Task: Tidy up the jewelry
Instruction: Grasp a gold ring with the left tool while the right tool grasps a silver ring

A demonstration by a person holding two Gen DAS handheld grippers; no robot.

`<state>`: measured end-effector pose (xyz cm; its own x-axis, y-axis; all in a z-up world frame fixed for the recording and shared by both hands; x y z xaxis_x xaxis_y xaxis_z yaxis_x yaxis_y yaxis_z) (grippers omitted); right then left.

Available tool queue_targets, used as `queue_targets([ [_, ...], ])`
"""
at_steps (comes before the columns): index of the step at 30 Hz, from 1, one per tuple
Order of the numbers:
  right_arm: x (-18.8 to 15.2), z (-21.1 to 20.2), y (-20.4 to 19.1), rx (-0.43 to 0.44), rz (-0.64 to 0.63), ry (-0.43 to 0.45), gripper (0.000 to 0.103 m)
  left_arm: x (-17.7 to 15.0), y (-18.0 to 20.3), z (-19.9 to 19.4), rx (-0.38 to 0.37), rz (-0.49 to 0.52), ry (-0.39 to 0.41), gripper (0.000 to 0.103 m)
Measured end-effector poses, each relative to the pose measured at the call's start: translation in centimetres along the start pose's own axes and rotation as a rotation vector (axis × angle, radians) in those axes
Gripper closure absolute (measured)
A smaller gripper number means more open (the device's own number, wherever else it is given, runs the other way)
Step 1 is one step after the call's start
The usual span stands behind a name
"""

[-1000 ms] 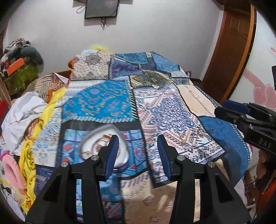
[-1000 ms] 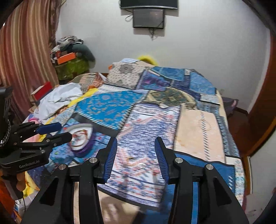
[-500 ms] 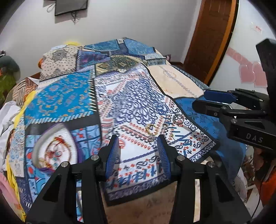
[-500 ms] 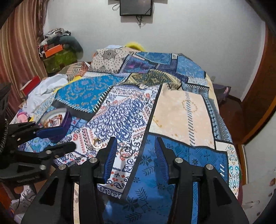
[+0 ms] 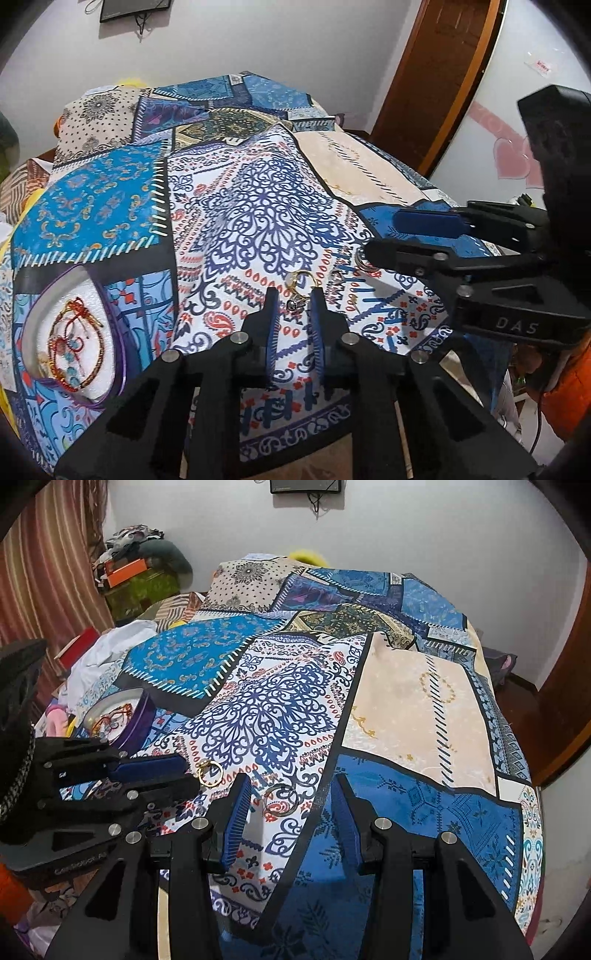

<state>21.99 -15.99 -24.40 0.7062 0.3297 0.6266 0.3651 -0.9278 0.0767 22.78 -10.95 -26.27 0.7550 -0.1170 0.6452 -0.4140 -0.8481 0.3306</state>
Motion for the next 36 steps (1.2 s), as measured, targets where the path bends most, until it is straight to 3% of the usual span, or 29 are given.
queue_targets([
  [1, -0.1, 0.1, -0.1, 0.004, -0.001, -0.004, 0.062, -0.1, 0.0, 0.1, 0.001, 0.003, 0.001, 0.094],
  [6, -0.8, 1.1, -0.5, 0.009, -0.020, -0.039, 0.073, -0.4, 0.3, -0.2, -0.016, 0.004, 0.012, 0.094],
  [9, -0.9, 1.4, -0.7, -0.007, -0.036, -0.035, 0.073, -0.7, 0.5, -0.5, -0.008, 0.015, 0.017, 0.094],
  [12, -0.9, 1.5, -0.9, -0.011, -0.041, -0.030, 0.083, -0.9, 0.7, -0.9, 0.003, 0.021, 0.023, 0.094],
  [23, 0.0, -0.4, -0.8, 0.009, 0.034, 0.018, 0.083, -0.2, 1.1, -3.9, 0.032, 0.013, 0.095, 0.094],
  [36, 3.4, -5.5, -3.3, 0.040, 0.029, 0.158, 0.083, 2.1, 0.3, -10.5, 0.122, 0.025, 0.233, 0.094],
])
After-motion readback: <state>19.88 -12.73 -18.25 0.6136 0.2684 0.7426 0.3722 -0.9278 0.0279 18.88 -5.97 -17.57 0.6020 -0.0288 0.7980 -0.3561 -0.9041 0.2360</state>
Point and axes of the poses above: each gripper's, at about its wrist camera, not at the fingertips, and z roughly the way its jaws point, y to its right, x to its top, the point moved 8 cm from there along z, roughly the way its jaws point, and after that the axes turned 9 degrees about -x, right-handed, at the moved point
